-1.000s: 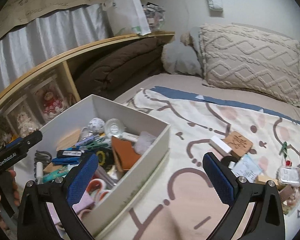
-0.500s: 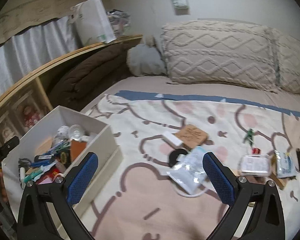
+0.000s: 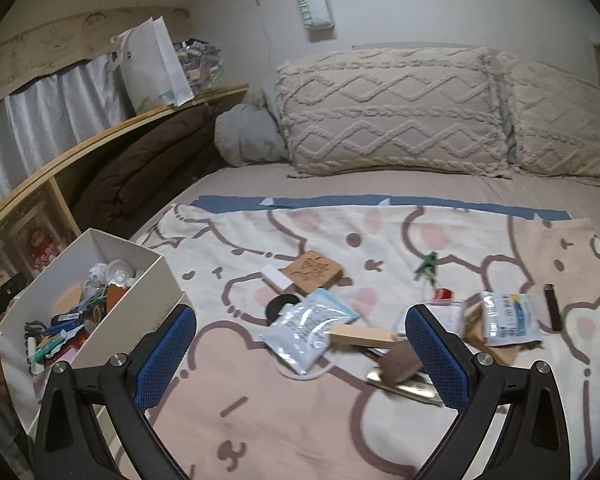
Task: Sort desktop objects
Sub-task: 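Withdraw both open grippers from the shoe box back toward the pile, then move the right gripper toward the pink candy bag while the left gripper approaches the white ring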
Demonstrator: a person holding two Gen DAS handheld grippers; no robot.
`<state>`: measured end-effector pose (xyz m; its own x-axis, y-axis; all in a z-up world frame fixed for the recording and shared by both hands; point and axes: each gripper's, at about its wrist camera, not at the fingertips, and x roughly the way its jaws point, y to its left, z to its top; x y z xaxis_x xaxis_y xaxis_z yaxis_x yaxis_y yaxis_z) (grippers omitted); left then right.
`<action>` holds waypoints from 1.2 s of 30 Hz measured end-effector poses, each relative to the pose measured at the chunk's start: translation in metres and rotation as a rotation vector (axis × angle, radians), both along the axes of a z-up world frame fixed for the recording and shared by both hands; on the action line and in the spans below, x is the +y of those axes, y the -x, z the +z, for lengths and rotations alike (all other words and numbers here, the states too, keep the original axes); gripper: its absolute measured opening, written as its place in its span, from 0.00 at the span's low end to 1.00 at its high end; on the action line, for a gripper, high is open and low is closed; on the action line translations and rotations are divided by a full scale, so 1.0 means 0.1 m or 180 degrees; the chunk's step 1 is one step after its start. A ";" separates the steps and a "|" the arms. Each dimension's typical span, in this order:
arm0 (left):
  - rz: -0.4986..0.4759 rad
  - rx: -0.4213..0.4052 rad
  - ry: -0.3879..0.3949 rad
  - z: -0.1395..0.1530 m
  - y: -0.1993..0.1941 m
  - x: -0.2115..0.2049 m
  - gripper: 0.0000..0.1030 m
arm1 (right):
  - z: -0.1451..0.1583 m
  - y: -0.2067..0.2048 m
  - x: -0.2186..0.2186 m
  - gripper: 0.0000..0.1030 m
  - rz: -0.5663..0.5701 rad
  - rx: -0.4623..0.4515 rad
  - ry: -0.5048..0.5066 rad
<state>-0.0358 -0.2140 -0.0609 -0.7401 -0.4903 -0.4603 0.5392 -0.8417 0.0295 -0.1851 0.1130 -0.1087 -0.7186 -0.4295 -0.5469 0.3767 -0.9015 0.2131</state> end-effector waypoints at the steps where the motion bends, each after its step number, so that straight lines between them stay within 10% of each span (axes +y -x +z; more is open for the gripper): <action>1: -0.0023 0.0012 0.0012 0.01 0.00 0.04 1.00 | 0.00 -0.01 0.06 1.00 -0.0021 0.0006 0.0001; 13: -0.0453 0.0379 -0.0099 0.24 0.03 0.58 1.00 | 0.09 -0.18 0.69 1.00 -0.0248 0.0150 0.0007; 36: -0.1316 0.0169 0.0065 -0.11 0.50 1.68 1.00 | -0.41 -0.16 1.59 1.00 -0.0793 -0.0028 0.0241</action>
